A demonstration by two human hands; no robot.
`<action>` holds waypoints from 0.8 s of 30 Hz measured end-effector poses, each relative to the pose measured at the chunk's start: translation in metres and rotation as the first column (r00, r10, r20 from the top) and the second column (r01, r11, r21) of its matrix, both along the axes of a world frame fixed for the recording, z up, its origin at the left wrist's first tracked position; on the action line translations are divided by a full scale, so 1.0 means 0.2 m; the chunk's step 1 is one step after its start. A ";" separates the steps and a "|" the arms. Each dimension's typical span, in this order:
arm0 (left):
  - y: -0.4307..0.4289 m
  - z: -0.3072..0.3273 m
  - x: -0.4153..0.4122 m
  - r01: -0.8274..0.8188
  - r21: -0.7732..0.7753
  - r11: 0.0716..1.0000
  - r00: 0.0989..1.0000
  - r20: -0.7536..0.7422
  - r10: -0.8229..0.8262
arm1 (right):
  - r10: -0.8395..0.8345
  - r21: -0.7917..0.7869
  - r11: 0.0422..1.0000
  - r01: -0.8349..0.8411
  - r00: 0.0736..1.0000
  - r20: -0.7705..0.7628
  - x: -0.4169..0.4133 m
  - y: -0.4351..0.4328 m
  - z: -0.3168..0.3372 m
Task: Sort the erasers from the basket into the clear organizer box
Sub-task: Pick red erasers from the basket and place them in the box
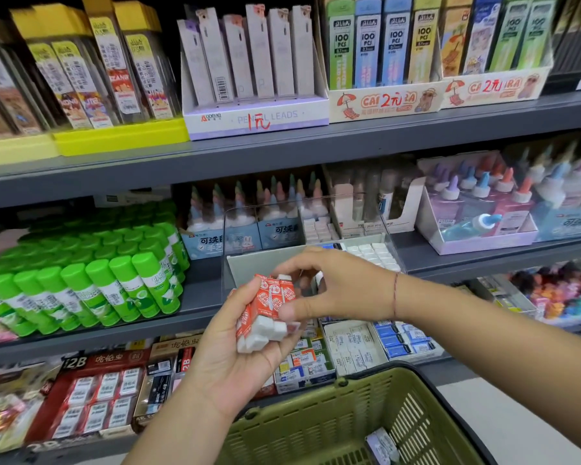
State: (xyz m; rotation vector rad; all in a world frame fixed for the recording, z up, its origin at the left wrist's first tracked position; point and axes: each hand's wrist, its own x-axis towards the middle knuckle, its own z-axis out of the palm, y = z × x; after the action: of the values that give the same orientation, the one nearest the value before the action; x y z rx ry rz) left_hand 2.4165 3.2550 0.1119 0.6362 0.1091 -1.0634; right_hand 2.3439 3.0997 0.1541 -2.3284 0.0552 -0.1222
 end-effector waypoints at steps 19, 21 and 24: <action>0.00 0.03 -0.02 -0.026 -0.071 0.997 0.985 -0.172 0.014 | -0.294 0.562 0.808 0.176 0.947 0.126 0.00 -0.37 0.16; 0.00 0.03 -0.02 -0.019 -0.069 0.997 0.984 -0.177 0.006 | -0.432 0.407 0.848 0.340 0.888 0.158 0.03 -0.54 0.17; -0.01 0.03 -0.01 -0.014 -0.067 0.998 0.985 -0.175 0.002 | -0.495 -0.043 0.864 0.502 0.861 0.117 0.11 -0.74 0.15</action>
State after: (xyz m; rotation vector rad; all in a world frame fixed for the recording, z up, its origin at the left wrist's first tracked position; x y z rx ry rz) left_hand 2.4139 3.2536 0.1169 0.4795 0.2267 -1.1096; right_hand 2.3661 2.9513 0.1845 -2.3235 0.6164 -0.5110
